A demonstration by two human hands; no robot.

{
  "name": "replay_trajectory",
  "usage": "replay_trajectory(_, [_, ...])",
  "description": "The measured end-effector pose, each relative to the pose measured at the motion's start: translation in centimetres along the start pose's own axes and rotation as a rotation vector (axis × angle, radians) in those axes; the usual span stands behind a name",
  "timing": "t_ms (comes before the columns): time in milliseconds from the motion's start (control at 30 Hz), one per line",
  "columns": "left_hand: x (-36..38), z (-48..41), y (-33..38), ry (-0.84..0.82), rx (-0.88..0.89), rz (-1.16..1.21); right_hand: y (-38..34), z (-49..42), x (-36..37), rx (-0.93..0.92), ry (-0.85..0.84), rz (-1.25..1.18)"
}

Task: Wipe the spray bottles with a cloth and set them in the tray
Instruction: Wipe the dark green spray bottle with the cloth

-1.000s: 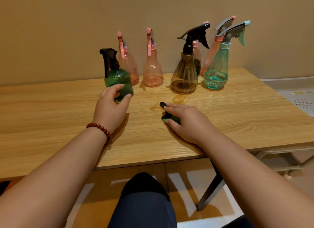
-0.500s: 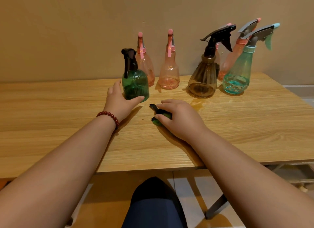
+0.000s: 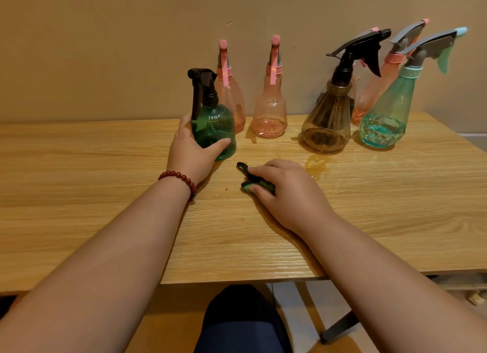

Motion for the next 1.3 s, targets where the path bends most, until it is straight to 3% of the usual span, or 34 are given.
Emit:
replay_trajectory(233, [-0.6,2.2,1.6,-0.044,0.046,0.147,1.2,0.9,-2.8,0.061,0.299,-0.241])
replay_trajectory(433, [0.5,3.8,2.1,-0.283,0.011,0.434,1.0,1.1,-5.8,0.033,0.552,-0.367])
replay_trajectory(600, [2.1,5.1,3.4,-0.404,0.084,0.478,0.6,-0.9,-7.4,0.042,0.647,-0.437])
replay_trajectory(800, [2.4,5.4,4.0,-0.417,0.162,0.502,-1.3,-3.0,-4.7,-0.034,0.531,-0.458])
replay_trajectory(1000, [2.3,5.0,4.2,-0.37,0.162,0.572,-2.0,-2.4,-3.7,-0.127,0.579,-0.45])
replay_trajectory(1233, [2.8,5.3,4.4,-0.412,0.194,0.488,1.4,-2.8,-3.6,0.114,0.572,-0.721])
replay_trajectory(1300, [2.8,5.3,4.4,-0.421,0.183,0.524,1.1,-2.6,-3.7,0.069,0.571,-0.677])
Point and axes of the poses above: each hand's wrist, its own z-axis away from the middle knuckle, its own x-axis out of the palm, y = z × x, the point moved 8 cm from there along -z, towards the middle knuckle, and after that the axes turned 4 degrees about -x, right-handed, at the moved point
